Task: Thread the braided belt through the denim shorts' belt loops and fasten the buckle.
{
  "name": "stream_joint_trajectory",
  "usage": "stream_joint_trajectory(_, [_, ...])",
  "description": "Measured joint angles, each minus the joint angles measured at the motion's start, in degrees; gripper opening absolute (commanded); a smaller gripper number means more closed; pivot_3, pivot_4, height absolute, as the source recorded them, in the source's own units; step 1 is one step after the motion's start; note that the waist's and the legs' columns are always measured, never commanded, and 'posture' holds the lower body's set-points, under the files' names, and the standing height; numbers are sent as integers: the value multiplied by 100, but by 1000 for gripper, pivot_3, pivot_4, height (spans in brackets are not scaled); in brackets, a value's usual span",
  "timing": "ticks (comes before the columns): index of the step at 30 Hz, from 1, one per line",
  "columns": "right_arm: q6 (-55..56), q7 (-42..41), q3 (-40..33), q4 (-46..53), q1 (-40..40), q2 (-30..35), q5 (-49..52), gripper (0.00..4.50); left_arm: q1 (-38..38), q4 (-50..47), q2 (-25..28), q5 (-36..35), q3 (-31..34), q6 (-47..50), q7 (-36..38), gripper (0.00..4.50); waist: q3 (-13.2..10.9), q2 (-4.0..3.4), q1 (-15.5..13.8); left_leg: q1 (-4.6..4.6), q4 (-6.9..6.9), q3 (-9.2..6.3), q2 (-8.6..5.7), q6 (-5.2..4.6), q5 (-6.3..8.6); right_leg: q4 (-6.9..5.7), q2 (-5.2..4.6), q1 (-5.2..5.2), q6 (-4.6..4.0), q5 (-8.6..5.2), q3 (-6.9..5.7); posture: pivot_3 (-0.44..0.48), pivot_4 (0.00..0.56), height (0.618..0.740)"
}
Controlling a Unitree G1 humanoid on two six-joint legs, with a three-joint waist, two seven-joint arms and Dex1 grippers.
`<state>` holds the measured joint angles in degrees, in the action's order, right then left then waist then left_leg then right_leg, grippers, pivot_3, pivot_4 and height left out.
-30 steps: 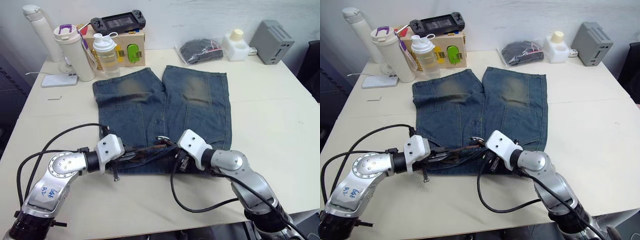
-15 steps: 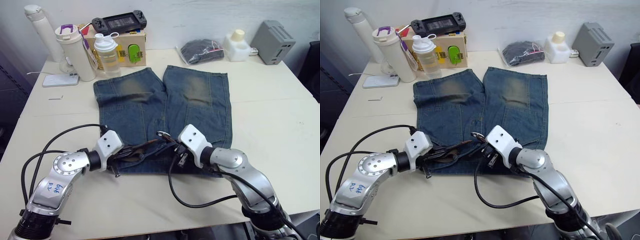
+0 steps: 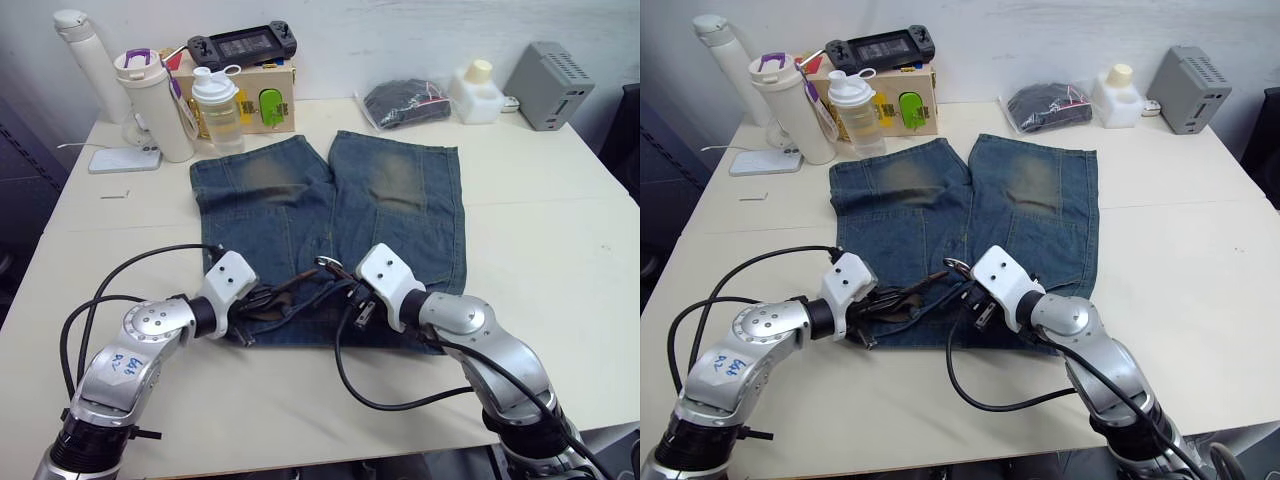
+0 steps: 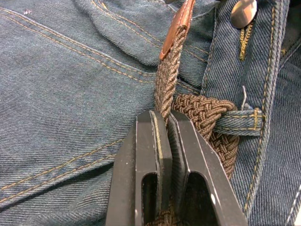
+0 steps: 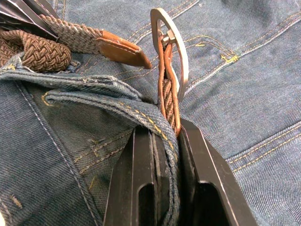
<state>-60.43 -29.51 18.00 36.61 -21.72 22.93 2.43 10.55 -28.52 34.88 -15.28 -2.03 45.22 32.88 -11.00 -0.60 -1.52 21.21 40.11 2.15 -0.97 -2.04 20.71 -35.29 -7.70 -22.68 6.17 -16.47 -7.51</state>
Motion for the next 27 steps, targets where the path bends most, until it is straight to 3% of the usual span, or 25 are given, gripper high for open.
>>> stream_joint_trajectory(18, [-233,98,436,-2,-179,124,26,17,382,-191,-499,-90,-86,677,-297,0,0,0,22,2,-1,0,3,1,0,3,4,-2,0,0,-1,0,150,690])
stream_joint_trajectory(27, [-331,94,449,-3,-228,139,109,17,394,-224,-493,-153,-108,731,-322,0,0,0,34,3,-2,1,5,2,1,7,6,-3,-1,-1,-1,0,150,690])
